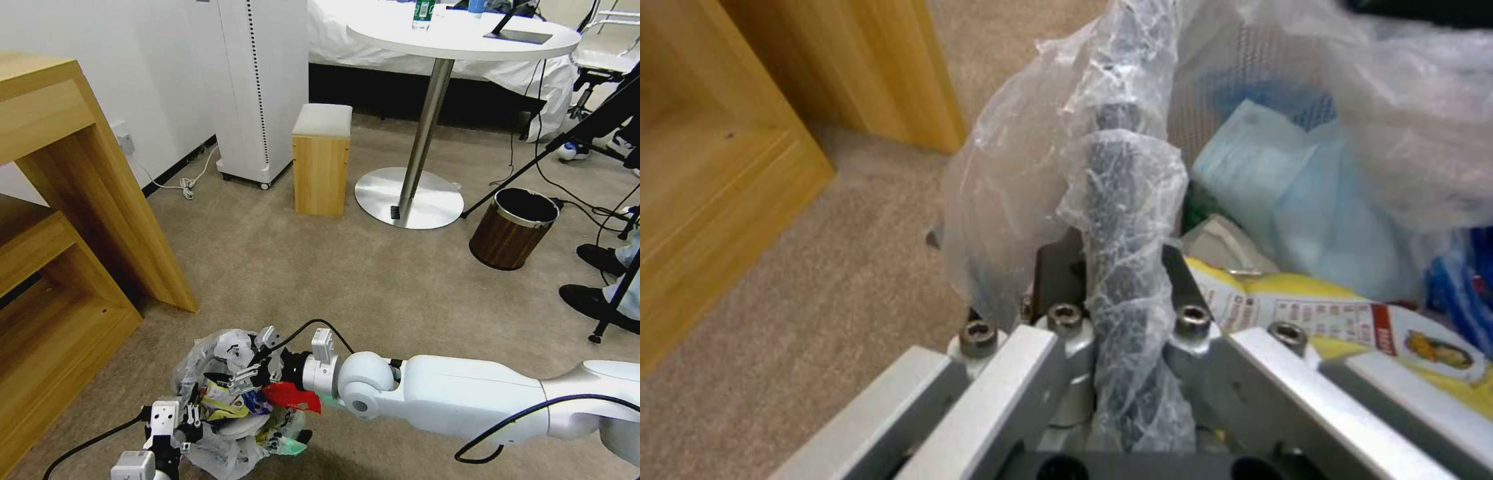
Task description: Pick up the trash bin and place the garbage on the floor into it.
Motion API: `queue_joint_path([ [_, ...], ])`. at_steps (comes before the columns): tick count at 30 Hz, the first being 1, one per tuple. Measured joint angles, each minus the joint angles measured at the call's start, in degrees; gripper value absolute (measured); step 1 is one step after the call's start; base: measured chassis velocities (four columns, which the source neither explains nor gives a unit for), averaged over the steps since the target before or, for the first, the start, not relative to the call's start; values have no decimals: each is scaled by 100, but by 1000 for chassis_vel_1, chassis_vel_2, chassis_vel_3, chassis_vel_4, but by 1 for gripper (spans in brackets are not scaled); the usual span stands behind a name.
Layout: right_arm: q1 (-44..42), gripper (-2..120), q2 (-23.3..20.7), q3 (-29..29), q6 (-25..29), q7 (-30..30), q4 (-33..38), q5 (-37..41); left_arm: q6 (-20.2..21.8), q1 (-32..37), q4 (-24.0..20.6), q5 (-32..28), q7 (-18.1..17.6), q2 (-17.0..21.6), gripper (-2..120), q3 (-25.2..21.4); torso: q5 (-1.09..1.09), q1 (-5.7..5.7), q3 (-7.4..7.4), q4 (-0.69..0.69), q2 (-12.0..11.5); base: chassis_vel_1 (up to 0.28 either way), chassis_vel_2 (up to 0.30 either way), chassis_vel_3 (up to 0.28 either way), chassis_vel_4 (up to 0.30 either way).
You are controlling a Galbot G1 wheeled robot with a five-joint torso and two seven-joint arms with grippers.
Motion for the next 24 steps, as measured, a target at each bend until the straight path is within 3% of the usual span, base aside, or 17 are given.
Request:
queue_joint_path([
  [24,-104,100,-230,95,-24,24,548,456,124,80,-1,-367,-180,56,0,-131,1,0,0,0,0,0,0,0,0],
])
